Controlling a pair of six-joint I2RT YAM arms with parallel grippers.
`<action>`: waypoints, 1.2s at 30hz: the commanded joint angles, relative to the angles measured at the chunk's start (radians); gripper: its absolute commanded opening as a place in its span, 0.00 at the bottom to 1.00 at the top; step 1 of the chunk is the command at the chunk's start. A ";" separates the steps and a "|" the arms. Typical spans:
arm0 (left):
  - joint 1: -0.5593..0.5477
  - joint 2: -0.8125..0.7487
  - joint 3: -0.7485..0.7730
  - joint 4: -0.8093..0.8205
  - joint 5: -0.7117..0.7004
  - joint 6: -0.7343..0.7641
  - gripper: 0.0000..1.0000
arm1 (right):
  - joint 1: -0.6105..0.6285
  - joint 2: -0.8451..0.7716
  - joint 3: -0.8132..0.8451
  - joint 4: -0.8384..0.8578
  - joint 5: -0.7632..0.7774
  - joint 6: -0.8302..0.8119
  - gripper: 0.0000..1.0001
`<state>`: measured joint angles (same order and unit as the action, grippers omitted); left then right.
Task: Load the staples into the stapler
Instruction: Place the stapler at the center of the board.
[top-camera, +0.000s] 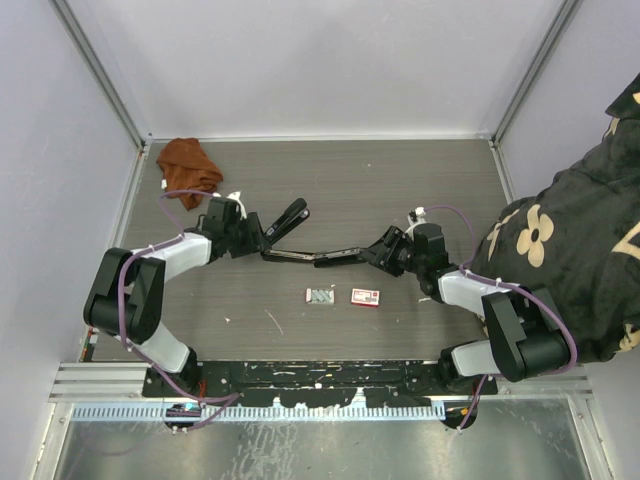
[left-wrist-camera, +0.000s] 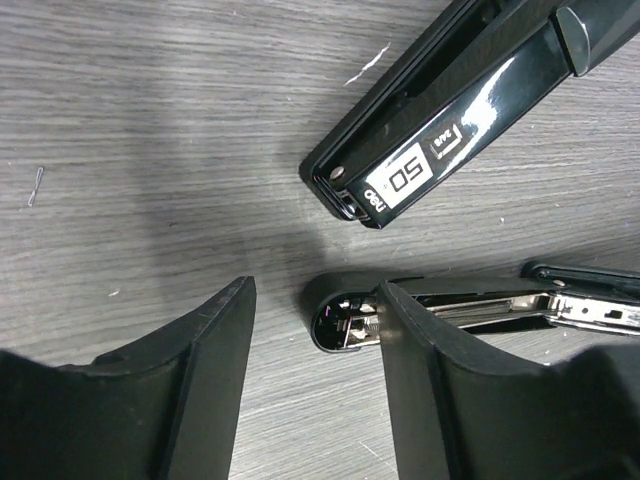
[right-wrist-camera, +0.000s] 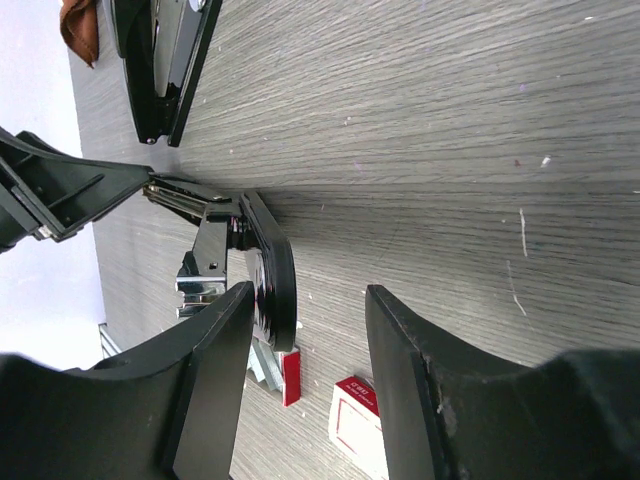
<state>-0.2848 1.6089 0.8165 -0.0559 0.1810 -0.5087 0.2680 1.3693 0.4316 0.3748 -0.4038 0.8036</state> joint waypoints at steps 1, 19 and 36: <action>0.007 -0.079 -0.013 0.062 0.035 0.017 0.59 | -0.002 -0.039 0.014 0.004 0.013 -0.029 0.54; 0.007 -0.070 -0.063 0.085 0.107 0.040 0.42 | -0.003 -0.032 0.004 0.015 0.011 -0.020 0.53; 0.006 -0.029 -0.032 0.038 0.037 0.071 0.32 | -0.002 -0.039 0.009 0.008 0.010 -0.024 0.54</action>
<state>-0.2810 1.5658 0.7616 -0.0120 0.2550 -0.4736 0.2680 1.3651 0.4316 0.3576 -0.3943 0.7918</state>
